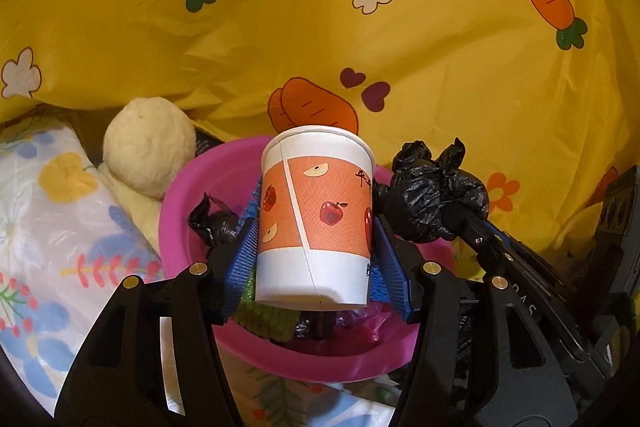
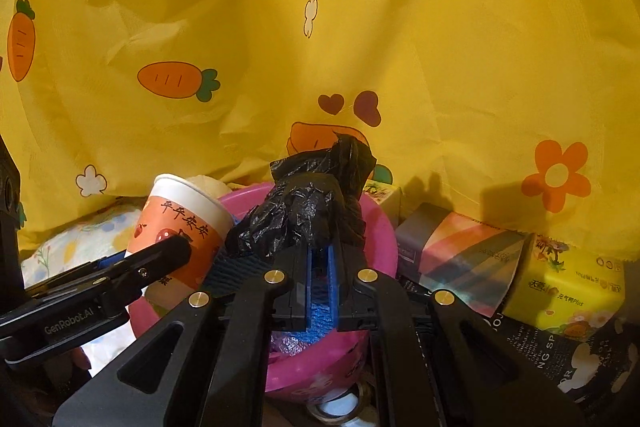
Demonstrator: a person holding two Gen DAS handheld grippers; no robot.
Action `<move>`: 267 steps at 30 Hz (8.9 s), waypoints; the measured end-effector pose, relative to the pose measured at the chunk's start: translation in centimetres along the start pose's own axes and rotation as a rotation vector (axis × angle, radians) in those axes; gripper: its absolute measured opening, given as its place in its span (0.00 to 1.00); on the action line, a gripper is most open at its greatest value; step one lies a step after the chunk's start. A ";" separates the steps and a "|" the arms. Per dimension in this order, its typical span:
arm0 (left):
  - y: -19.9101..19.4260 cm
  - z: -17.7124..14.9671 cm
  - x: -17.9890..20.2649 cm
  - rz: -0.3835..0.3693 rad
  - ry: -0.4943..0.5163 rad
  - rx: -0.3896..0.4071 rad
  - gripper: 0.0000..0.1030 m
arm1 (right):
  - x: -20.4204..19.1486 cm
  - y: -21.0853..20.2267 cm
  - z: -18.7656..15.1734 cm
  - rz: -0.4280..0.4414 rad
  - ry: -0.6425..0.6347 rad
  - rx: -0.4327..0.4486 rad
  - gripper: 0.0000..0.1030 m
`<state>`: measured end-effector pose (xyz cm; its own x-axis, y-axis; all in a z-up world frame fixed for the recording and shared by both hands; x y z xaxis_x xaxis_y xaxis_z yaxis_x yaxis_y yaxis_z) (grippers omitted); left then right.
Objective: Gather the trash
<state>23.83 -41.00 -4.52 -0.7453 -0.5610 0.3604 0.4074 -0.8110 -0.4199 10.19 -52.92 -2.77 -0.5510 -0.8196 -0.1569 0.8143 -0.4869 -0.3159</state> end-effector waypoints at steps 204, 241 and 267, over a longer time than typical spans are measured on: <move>-38.5 -11.7 -1.5 0.750 0.058 0.302 0.95 | -14.6 -26.7 -5.6 0.204 -0.159 0.189 0.95; -38.2 -11.8 -1.7 0.741 0.061 0.298 0.95 | -14.7 -26.3 -5.5 0.207 -0.157 0.182 0.95; -38.8 -12.3 -1.8 0.736 0.068 0.326 0.85 | -14.7 -26.0 -6.2 0.211 -0.155 0.175 0.95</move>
<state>2.91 -6.43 0.91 -0.2520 -0.9673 0.0303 0.9318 -0.2509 -0.2622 -4.01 -26.32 2.00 -0.3430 -0.9378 -0.0536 0.9342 -0.3346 -0.1237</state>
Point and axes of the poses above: each gripper's, at about its wrist camera, not at the fingertips, and y roughly the way its jaws point, x to its right, z to its top, the point moved 1 cm from there along y, roughly the way its jaws point, and after that the axes turned 10 degrees about x, right-handed, at the moved point
